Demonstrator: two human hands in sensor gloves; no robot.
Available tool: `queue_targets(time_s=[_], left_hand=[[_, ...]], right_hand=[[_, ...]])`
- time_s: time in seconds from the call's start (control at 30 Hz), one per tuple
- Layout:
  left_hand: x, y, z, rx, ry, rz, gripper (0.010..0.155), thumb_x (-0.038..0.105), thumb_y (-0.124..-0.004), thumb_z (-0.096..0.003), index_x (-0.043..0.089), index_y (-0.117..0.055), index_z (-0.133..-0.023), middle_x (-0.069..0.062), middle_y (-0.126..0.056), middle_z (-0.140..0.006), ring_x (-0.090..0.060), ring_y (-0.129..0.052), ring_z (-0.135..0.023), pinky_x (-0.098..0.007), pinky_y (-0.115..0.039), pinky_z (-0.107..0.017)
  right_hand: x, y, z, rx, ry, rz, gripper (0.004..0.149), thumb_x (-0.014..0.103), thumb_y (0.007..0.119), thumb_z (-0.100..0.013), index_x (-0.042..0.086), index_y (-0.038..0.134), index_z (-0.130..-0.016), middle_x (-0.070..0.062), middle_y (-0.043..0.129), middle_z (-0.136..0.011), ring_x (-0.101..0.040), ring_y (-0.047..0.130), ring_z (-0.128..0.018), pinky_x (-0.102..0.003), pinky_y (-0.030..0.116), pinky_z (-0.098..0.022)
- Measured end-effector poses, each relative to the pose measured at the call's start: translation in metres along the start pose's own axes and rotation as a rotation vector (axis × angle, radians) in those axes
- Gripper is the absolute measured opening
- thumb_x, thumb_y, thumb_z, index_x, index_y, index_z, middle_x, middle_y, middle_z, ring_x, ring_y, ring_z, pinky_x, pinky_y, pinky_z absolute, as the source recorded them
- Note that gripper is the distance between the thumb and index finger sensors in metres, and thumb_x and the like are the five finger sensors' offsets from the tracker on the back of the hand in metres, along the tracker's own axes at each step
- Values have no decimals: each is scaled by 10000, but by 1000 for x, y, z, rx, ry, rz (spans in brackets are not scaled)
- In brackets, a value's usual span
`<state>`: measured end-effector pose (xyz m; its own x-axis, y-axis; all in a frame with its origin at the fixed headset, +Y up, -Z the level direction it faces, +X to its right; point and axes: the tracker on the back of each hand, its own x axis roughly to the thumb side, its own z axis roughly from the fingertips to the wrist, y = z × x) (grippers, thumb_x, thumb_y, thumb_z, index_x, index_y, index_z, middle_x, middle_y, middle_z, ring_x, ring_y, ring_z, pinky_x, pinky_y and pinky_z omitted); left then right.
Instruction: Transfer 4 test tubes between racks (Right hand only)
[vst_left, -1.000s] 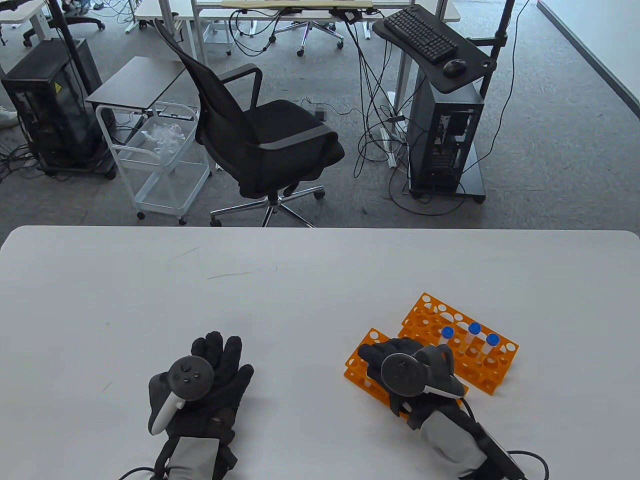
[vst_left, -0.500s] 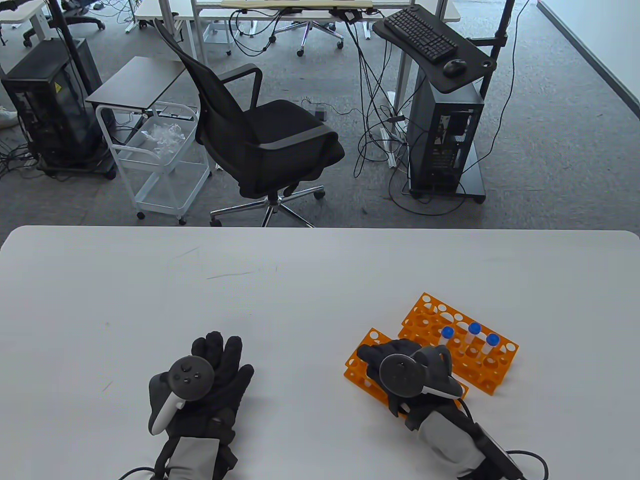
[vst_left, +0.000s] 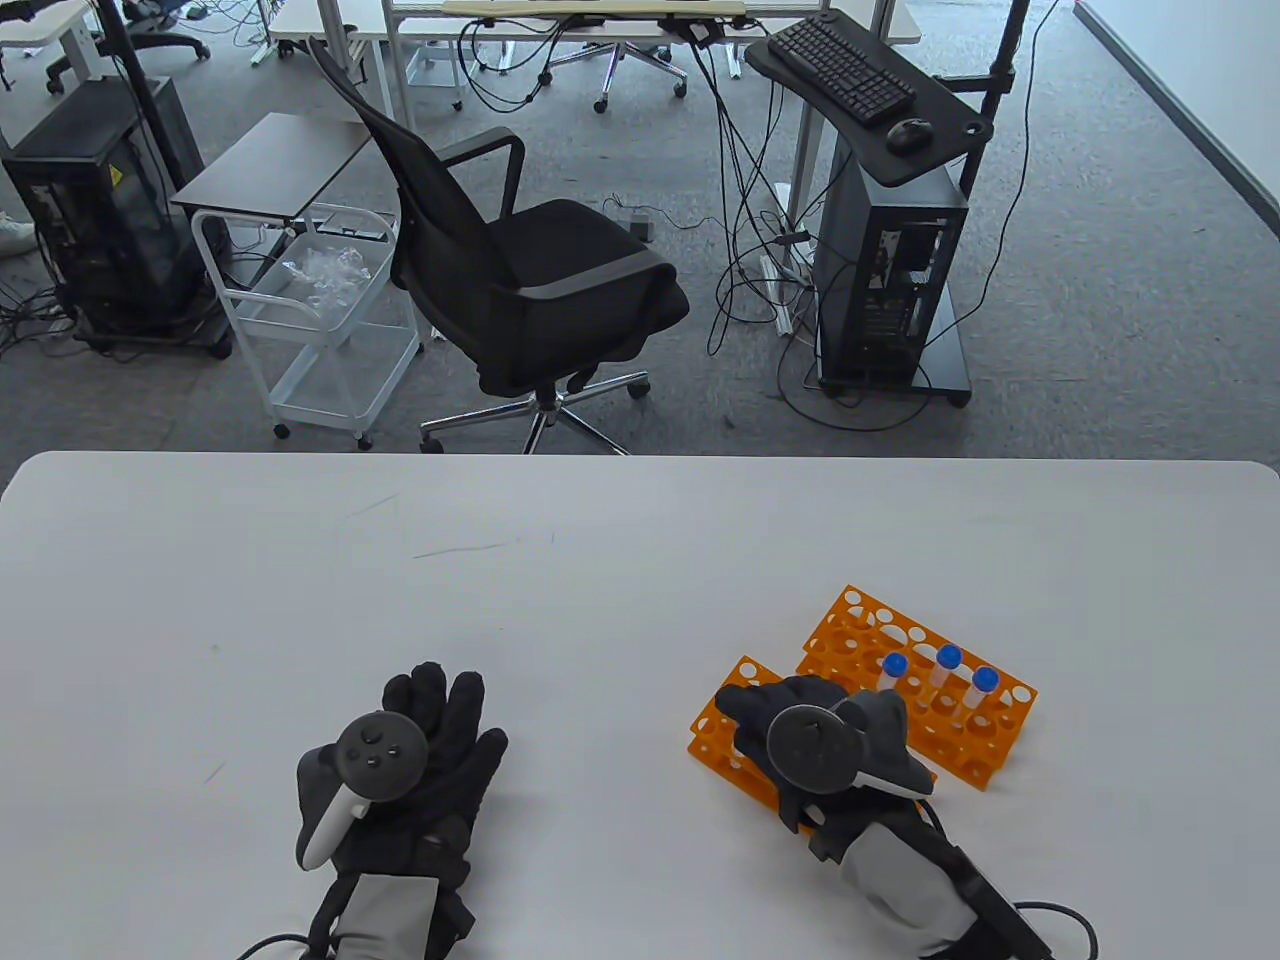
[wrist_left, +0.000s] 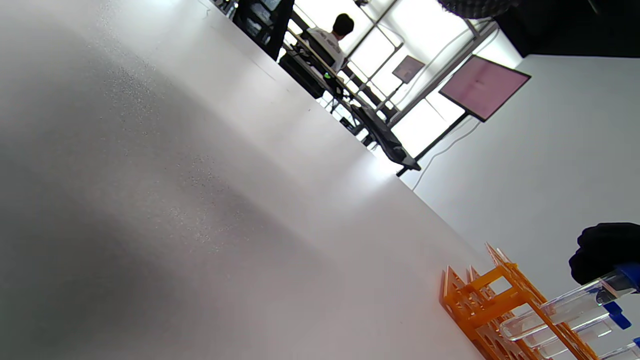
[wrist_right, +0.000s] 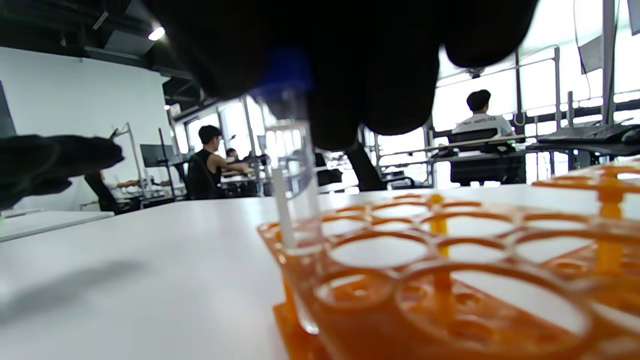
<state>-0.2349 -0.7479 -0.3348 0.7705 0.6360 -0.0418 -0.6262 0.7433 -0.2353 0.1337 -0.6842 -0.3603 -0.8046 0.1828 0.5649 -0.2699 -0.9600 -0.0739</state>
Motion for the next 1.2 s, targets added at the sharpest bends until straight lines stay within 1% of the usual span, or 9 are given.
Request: queue_targets(time_s=[0.27, 0.57, 1.2], left_hand=[[0, 0, 0, 0, 0, 0, 675, 652, -474, -571, 483, -144, -1135, 173, 116, -1149, -89, 242, -1025, -406, 144, -758], [0, 0, 0, 0, 0, 0, 675, 652, -474, -571, 484, -143, -1135, 173, 116, -1149, -88, 242, -1025, -406, 145, -758], [0, 0, 0, 6, -9, 5, 675, 653, -474, -572, 484, -144, -1135, 173, 116, -1149, -89, 243, -1024, -406, 144, -758]], right_hand=[[-1, -10, 2, -23, 6, -22, 475, 274, 795, -467, 123, 797, -917, -162, 922, -836, -426, 858, -742, -641, 628, -585], [-5, -26, 6, -67, 27, -64, 475, 281, 798, -467, 118, 803, -913, -162, 928, -825, -425, 863, -732, -639, 632, -581], [-37, -68, 22, -171, 137, -96, 474, 292, 812, -463, 111, 819, -901, -160, 943, -804, -426, 874, -714, -644, 634, -576]])
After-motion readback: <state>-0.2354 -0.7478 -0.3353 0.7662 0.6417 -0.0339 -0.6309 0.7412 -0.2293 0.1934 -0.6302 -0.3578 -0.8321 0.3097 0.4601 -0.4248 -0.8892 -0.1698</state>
